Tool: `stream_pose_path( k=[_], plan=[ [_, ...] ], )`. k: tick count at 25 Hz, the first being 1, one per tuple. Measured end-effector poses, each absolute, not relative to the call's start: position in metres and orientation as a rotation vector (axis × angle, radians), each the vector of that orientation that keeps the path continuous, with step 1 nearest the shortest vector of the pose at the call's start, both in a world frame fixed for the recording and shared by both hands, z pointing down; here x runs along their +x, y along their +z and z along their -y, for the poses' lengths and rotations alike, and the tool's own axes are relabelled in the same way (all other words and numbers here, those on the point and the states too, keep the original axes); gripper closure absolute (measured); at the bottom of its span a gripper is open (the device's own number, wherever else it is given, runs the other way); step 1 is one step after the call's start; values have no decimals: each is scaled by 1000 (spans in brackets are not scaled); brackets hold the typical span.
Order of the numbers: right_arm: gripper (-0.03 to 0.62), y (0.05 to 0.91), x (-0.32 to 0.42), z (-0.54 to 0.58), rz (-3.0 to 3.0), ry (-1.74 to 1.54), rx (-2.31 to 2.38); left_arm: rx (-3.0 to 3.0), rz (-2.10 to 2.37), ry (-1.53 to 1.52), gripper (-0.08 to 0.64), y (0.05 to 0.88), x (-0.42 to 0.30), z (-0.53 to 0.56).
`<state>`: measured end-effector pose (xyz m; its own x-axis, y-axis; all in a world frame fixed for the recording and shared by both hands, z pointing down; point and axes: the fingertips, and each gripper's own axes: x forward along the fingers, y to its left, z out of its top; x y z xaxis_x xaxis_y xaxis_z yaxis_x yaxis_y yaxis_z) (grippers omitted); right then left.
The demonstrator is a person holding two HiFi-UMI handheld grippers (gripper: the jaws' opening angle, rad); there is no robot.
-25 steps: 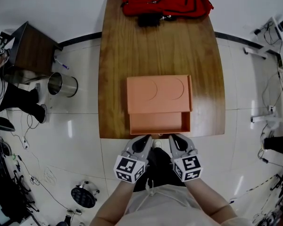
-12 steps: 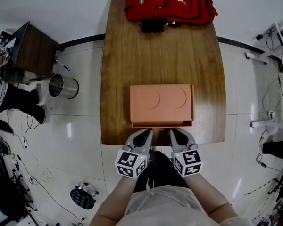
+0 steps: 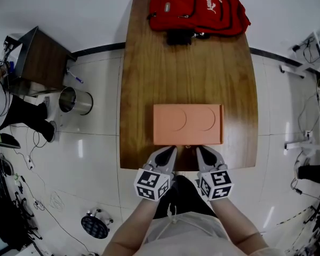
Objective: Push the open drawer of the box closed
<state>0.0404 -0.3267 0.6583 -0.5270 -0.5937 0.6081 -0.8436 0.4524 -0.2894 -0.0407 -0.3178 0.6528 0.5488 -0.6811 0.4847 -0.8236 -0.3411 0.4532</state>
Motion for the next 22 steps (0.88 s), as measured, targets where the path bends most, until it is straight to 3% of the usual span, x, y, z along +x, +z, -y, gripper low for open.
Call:
stream_pose_path(
  k=[8,22],
  plan=[
    [584,627,50,320,2324,746,1238,2205,1200,212,554,609,-40,307],
    [584,427,50,270,2772,54,1296,2628,1499,-3,554,408,-48,248]
  ],
)
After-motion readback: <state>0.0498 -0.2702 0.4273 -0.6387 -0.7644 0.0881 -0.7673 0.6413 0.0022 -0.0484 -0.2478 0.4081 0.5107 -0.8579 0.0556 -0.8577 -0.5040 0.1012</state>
